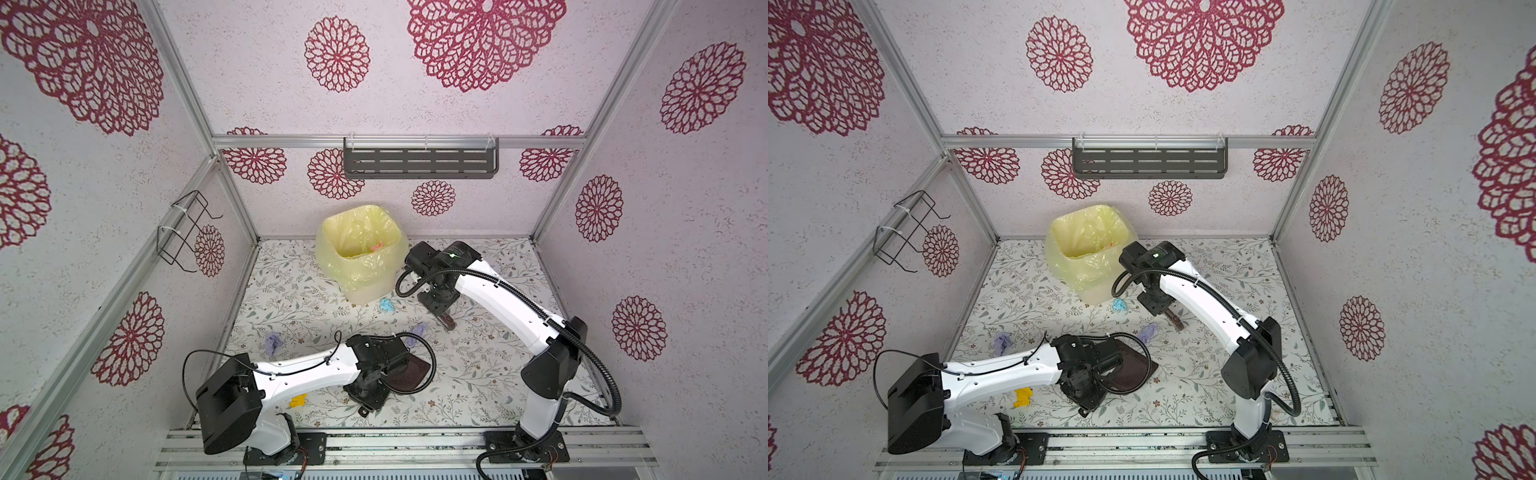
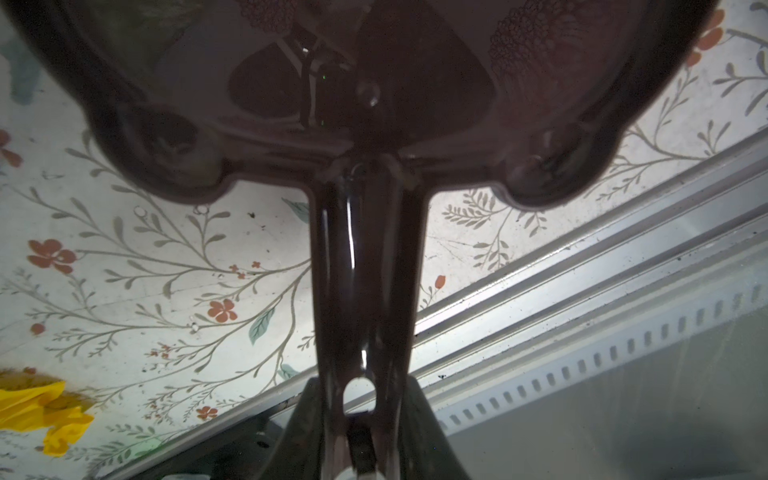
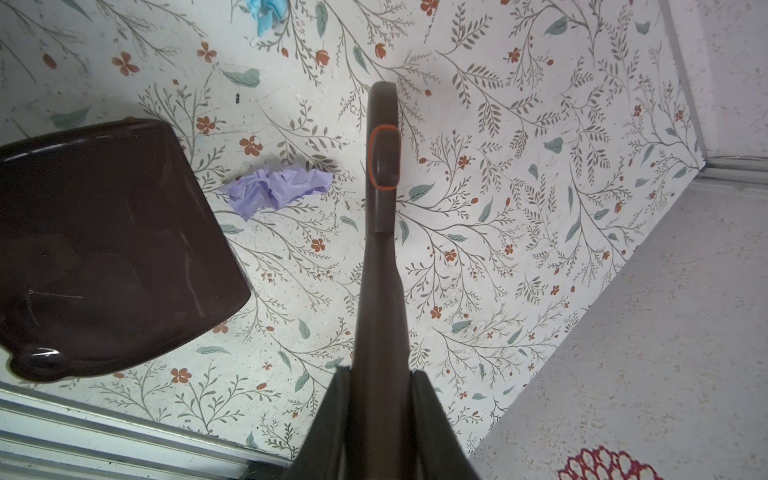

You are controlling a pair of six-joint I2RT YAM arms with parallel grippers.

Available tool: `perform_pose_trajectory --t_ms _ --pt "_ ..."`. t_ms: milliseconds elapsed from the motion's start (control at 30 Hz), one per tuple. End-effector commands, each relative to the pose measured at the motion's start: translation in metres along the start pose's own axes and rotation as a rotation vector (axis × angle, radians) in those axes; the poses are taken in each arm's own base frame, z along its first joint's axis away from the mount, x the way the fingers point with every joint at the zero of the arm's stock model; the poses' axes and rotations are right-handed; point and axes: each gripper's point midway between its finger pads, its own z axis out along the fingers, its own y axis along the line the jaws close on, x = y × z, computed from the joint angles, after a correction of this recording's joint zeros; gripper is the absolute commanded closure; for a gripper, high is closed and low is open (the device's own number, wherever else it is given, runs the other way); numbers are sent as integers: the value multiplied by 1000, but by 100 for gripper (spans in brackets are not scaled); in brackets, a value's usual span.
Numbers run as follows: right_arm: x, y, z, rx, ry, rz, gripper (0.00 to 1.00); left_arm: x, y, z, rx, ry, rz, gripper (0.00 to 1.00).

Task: Sweep away the paper scraps from the table
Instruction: 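Sweep the purple scrap into the dustpan with the right gripper's brush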

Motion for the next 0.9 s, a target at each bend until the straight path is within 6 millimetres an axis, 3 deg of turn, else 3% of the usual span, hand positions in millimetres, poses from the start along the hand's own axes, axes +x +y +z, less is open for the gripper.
perform_pose_trajectory --t_ms 0,467,867 --pt "7 6 0 6 27 -44 100 -5 2 4 -5 -7 11 100" --pt "18 56 -11 -138 32 -110 100 -5 2 7 7 24 7 100" --pt "43 130 -67 -427 -14 -193 100 -5 3 8 11 26 1 100"
